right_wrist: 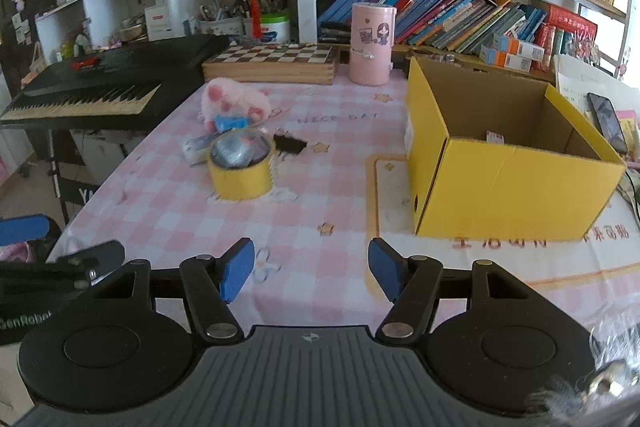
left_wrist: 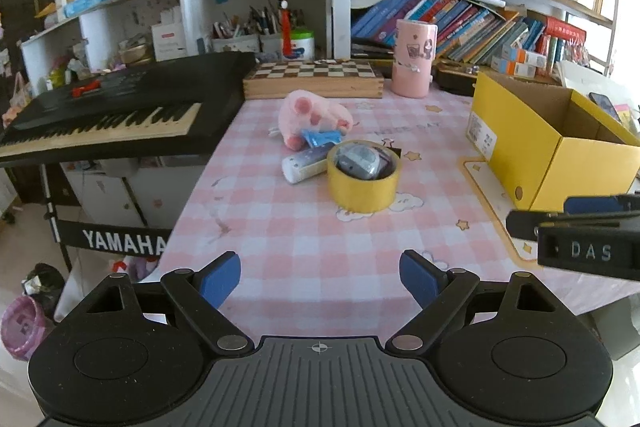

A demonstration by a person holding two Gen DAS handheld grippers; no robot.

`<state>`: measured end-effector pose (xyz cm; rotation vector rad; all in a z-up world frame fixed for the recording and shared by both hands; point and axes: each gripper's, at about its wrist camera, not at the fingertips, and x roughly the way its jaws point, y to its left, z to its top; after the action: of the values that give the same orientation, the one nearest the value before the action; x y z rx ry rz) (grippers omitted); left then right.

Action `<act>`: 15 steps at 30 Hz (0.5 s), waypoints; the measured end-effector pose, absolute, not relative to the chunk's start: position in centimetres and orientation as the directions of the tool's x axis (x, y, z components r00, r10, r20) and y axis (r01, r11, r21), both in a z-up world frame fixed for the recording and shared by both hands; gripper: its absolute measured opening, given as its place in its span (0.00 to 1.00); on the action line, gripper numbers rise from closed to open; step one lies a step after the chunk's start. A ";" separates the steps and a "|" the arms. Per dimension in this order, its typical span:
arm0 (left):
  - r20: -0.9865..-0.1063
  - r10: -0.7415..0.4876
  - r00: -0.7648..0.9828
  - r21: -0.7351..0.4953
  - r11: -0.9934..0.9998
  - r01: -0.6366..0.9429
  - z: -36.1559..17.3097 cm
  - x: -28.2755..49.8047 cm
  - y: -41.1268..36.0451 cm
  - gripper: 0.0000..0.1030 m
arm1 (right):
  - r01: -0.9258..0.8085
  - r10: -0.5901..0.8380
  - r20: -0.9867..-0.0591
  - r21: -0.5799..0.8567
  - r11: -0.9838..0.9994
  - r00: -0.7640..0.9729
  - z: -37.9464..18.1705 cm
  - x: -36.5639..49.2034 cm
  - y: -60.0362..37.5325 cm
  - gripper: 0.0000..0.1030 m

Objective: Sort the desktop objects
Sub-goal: 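Lower the left tool onto the yellow tape roll and grasp its rim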

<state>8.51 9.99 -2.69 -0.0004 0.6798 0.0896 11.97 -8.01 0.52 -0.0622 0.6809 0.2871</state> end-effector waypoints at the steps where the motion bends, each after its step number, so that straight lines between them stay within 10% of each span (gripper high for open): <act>1: -0.631 0.080 0.771 0.031 0.996 -0.079 -2.9 9.2 9.8 0.86 | -0.283 0.243 -0.627 0.037 0.958 0.740 0.5 12.5 -8.0 0.60; 15: -0.658 0.068 0.750 0.045 0.998 -0.051 -5.0 17.6 7.8 0.86 | -0.363 0.312 -0.608 0.042 0.931 0.730 1.1 21.0 -8.1 0.57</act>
<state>17.59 7.80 -4.99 0.0245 0.7200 0.0651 20.96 -8.12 1.11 -0.0818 0.6545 0.3720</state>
